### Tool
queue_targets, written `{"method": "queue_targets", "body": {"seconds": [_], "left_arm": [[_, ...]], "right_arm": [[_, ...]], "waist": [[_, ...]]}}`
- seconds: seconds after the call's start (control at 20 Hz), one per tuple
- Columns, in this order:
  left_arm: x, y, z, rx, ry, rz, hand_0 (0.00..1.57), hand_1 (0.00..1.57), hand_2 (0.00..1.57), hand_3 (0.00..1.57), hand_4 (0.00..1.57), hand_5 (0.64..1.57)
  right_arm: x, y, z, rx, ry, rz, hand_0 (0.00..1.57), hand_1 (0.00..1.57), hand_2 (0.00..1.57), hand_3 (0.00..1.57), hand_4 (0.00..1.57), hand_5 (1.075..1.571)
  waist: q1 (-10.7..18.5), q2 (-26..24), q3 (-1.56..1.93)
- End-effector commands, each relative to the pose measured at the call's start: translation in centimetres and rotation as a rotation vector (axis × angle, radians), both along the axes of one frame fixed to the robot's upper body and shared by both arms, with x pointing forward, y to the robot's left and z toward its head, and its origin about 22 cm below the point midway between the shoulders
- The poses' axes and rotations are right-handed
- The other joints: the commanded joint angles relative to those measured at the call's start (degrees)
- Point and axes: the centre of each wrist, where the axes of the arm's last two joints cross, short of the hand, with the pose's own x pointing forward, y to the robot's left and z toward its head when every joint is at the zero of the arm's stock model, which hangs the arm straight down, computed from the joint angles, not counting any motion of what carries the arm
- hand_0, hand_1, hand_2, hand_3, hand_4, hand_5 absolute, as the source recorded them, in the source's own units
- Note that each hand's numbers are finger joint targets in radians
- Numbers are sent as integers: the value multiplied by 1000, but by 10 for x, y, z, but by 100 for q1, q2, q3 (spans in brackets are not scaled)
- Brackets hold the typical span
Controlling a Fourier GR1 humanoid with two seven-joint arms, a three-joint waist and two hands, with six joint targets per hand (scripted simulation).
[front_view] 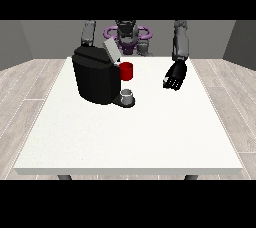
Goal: Insert the coffee pod into the coffee machine and close the lid
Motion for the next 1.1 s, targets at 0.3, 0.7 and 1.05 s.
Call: {"method": "queue_targets", "body": {"seconds": [0.3, 0.7, 1.05], "left_arm": [[5, 2, -11, 60, 99, -42, 909, 909, 1050, 956, 411, 1571], [13, -27, -11, -121, 14, -142, 1433, 1433, 1423, 1352, 489, 1571], [36, -69, 18, -126, 140, -203, 1375, 1375, 1381, 1327, 490, 1571]], "right_arm": [[1, -18, -20, 24, 54, -19, 0, 0, 0, 0, 0, 1571], [-6, -41, -44, -36, 130, -133, 0, 0, 0, 0, 0, 1571], [0, -24, -55, -72, 209, -128, 0, 0, 0, 0, 0, 1571]], "waist": [[102, -249, -1], [276, -513, -1], [347, -1034, 1]]}}
